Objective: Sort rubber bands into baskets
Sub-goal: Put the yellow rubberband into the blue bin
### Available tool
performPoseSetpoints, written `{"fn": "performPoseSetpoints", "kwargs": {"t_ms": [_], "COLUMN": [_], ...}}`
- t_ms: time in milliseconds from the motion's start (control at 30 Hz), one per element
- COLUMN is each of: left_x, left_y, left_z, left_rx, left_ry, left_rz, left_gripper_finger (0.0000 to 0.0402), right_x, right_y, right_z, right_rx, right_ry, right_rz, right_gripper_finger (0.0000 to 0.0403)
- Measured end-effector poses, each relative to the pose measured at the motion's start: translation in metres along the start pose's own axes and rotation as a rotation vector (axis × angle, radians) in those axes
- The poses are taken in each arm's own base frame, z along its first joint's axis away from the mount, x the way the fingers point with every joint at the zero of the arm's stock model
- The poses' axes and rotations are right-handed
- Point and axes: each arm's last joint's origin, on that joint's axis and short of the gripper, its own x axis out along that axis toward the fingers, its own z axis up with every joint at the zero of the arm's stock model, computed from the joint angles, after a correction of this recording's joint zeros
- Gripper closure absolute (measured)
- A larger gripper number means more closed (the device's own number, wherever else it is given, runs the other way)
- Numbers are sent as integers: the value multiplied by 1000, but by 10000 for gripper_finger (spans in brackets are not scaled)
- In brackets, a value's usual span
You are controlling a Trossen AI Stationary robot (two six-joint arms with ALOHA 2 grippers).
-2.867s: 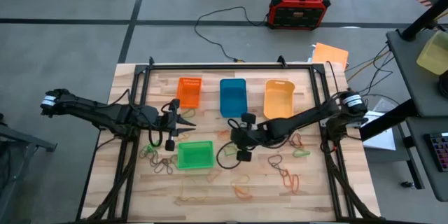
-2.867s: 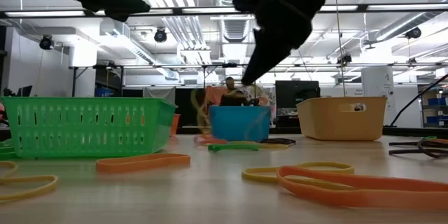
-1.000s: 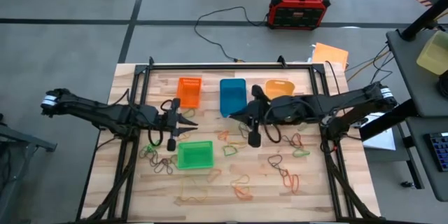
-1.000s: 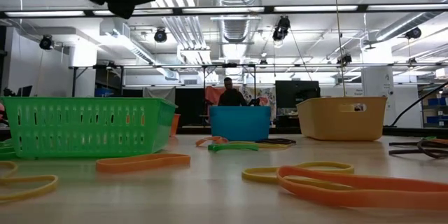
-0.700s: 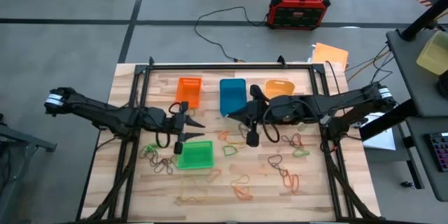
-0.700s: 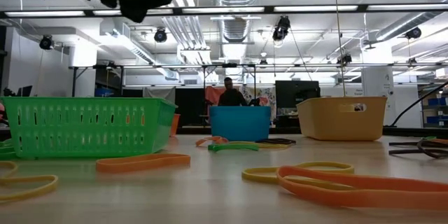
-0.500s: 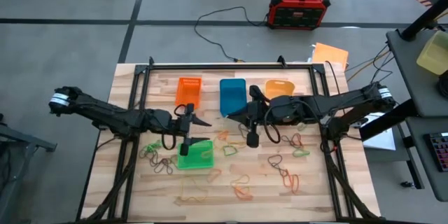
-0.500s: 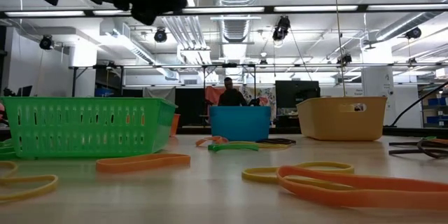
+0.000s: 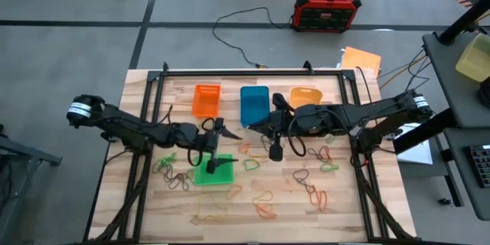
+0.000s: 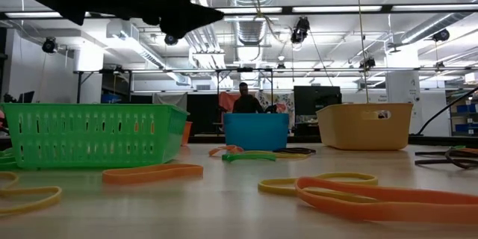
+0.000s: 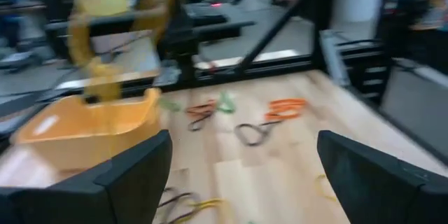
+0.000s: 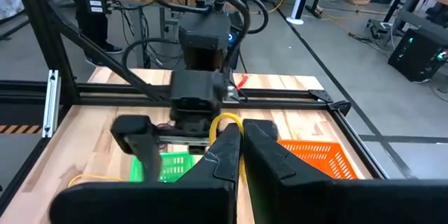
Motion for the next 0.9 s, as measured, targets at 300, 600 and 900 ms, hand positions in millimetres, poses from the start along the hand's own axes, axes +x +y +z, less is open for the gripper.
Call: {"fn": "performPoseSetpoints", "kwargs": {"t_ms": [300, 600, 900], "left_x": [3, 32, 57], "left_y": [7, 1, 2], "left_z": [-3, -6, -1], "left_rx": [-5, -19, 0], "left_ry": [6, 1, -5], "left_rz": [22, -144, -140], "left_gripper_finger": [63, 77, 166], "right_x": [0, 0, 0], "right_y": [0, 0, 0], "right_z": [0, 0, -1], "right_rx": [0, -1, -4], "right_ry": [0, 1, 11], "right_rz": [0, 0, 0], "right_gripper_finger": [394, 394, 394]}}
